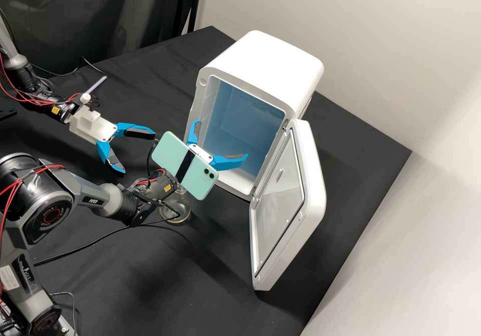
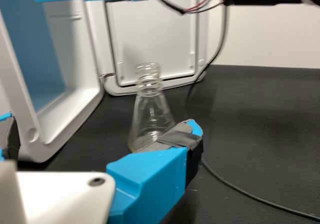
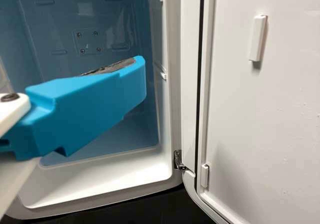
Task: Place the flask in the incubator
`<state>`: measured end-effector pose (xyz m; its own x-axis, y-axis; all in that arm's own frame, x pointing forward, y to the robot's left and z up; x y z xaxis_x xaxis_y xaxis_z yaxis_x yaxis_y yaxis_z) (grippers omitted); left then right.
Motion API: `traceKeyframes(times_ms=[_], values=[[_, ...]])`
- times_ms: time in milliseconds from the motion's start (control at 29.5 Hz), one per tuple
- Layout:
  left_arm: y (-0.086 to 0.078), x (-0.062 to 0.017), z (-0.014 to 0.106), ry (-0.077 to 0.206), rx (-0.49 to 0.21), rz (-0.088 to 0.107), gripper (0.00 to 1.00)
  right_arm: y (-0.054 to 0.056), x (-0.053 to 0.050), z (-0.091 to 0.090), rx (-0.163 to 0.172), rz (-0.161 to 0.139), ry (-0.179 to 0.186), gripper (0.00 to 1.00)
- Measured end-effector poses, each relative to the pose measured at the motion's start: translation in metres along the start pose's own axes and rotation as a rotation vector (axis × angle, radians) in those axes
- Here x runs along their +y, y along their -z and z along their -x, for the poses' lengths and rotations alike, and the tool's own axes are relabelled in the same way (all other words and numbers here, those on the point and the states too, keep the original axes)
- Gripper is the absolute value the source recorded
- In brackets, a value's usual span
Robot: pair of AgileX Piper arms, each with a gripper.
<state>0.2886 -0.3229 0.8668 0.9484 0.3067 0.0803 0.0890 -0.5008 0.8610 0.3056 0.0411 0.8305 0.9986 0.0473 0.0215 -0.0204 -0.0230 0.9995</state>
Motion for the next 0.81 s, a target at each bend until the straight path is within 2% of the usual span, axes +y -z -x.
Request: traceKeyframes(times_ms=[575, 643, 779, 812], values=[[-0.007, -0.0043, 0.002, 0.012, -0.024, -0.003, 1.0, 0.0, 0.0, 0.0, 0.0, 0.0, 0.0, 1.0], [-0.01, -0.0046, 0.001, 0.011, -0.033, -0.012, 1.0, 0.0, 0.0, 0.0, 0.0, 0.0, 0.0, 1.0], [-0.018, -0.0082, 0.003, 0.018, -0.058, -0.048, 1.0, 0.0, 0.0, 0.0, 0.0, 0.0, 0.0, 1.0], [-0.019, -0.009, 0.003, 0.021, -0.062, -0.049, 1.0, 0.0, 0.0, 0.0, 0.0, 0.0, 0.0, 1.0]])
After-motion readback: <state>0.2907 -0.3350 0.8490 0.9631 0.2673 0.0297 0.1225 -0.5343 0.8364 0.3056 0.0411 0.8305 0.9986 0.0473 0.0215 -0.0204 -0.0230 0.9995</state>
